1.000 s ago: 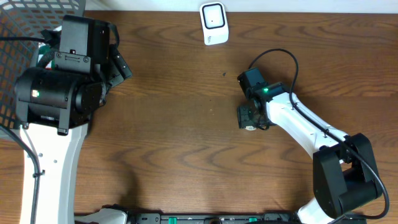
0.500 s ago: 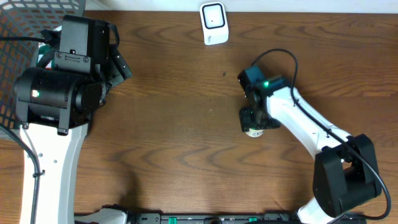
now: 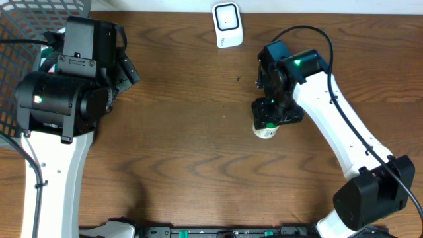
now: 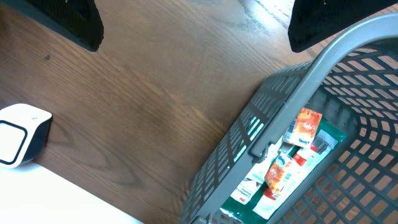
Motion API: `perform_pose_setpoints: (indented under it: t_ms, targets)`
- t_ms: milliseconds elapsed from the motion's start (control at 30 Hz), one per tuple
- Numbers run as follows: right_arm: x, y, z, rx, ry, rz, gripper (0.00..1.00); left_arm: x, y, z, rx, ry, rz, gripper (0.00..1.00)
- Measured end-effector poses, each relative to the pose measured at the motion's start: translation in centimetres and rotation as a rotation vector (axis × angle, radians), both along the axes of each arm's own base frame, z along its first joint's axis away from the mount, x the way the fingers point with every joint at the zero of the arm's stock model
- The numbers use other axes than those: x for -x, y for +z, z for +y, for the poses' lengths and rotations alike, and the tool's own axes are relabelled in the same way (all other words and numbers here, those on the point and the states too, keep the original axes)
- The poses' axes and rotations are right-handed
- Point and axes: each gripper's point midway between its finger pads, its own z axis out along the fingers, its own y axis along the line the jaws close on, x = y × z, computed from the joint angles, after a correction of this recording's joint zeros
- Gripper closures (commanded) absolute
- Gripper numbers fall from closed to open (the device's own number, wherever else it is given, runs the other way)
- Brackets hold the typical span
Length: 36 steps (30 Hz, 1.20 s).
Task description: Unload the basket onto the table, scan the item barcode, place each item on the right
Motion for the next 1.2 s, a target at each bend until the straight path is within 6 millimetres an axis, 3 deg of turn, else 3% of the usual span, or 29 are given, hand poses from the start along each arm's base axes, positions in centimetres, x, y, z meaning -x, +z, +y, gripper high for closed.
perform_pose_setpoints:
  t_ms: [233,600,667,733,900,967,1200]
  targets:
    - [1.8,-2.0,-1.5,-0.023,-0.040,0.195,0.55,0.0,0.0,0.0,0.000,0.000,0.000,0.05]
    - [1.6,-9.7,-2.7,0.021,-0.095,0.452,0.56,0.0,0.0,0.0,0.000,0.000,0.000,0.05]
    - [1.7,-10.2,-2.6,0.005,-0.103,0.480,0.51,0.0,0.0,0.0,0.000,0.000,0.000,0.05]
    - [1.5,-10.3,-2.6,-0.003,-0.103,0.470,0.38,0.0,0.0,0.0,0.000,0.000,0.000,0.05]
    - [0.1,-11.2,-2.4,-0.027,-0.090,0.412,0.19,0.0,0.0,0.0,0.000,0.000,0.000,0.05]
    - [0.0,-11.8,-2.5,-0.021,-0.087,0.416,0.03,0.0,0.0,0.0,0.000,0.000,0.000,0.05]
    - [-0.8,-12.6,-2.6,-0.012,-0.075,0.385,0.01,0.0,0.0,0.0,0.000,0.000,0.000,0.05]
